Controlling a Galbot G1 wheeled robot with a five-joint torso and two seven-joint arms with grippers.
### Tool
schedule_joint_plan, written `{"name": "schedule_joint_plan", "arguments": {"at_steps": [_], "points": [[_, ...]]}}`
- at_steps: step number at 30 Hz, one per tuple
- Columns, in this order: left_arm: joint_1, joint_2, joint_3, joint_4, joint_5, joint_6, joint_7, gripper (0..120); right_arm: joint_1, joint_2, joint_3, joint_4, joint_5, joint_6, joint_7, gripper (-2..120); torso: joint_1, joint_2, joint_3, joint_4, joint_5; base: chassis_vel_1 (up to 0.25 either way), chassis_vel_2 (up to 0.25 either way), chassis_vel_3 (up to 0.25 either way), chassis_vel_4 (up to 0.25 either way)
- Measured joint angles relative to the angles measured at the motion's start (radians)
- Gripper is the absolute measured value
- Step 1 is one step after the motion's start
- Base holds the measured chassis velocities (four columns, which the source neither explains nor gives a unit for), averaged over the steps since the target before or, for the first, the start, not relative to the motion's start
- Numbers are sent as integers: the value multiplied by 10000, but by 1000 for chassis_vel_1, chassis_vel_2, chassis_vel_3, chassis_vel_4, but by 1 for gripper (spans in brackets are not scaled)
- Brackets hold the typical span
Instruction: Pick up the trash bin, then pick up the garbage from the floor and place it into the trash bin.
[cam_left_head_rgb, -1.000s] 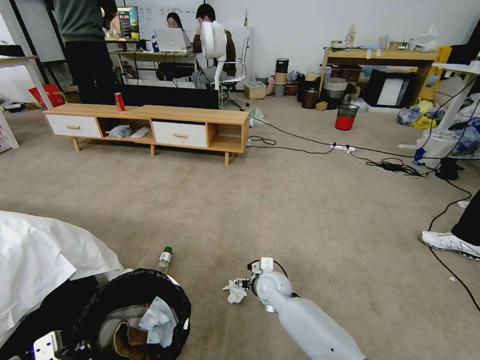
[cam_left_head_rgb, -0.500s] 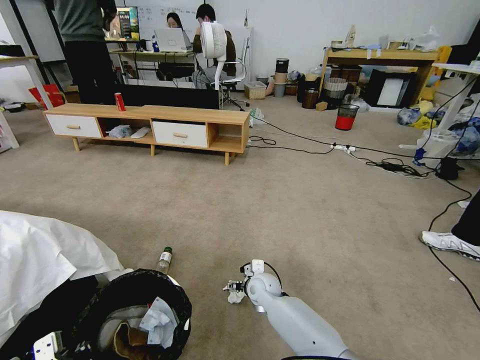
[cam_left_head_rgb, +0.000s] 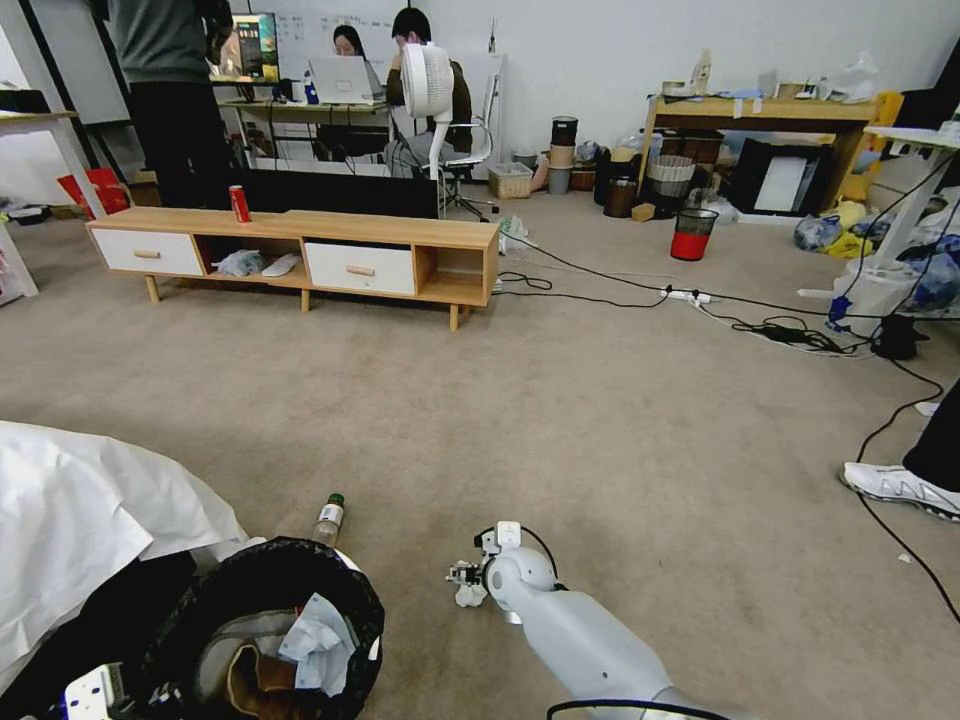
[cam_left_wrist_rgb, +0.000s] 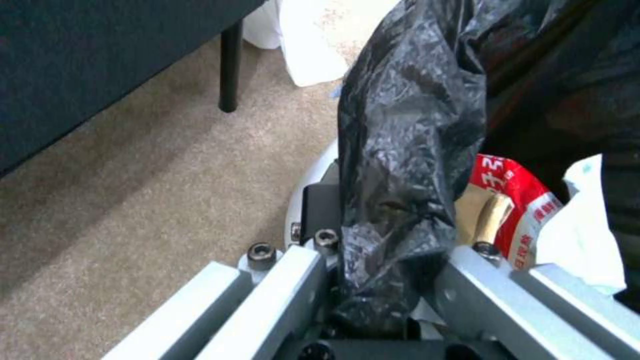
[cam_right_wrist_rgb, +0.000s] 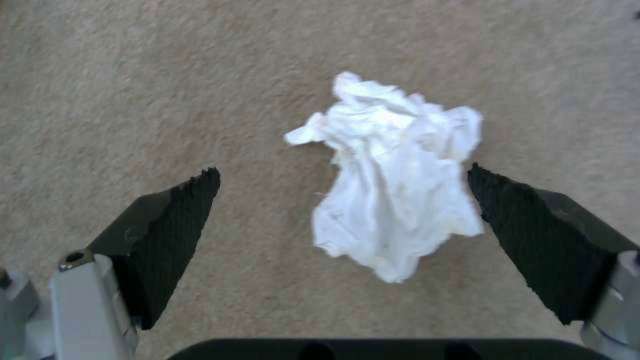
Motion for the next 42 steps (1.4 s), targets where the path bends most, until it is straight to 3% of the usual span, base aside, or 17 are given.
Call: {"name": "schedule_joint_plan", "arguments": {"at_steps": [9,42], "points": [[32,10,-13,-58,-18,-5,0,0,91,471,119,-852,-490,173,-594,96,0,0,0,-1,-1,0,0,0,0],[174,-64,6,-261,-15,-46,-2,0,472,672,767,-2784,-2365,985,-1771,100,0,0,0,-2,0,0,0,0,0]]}}
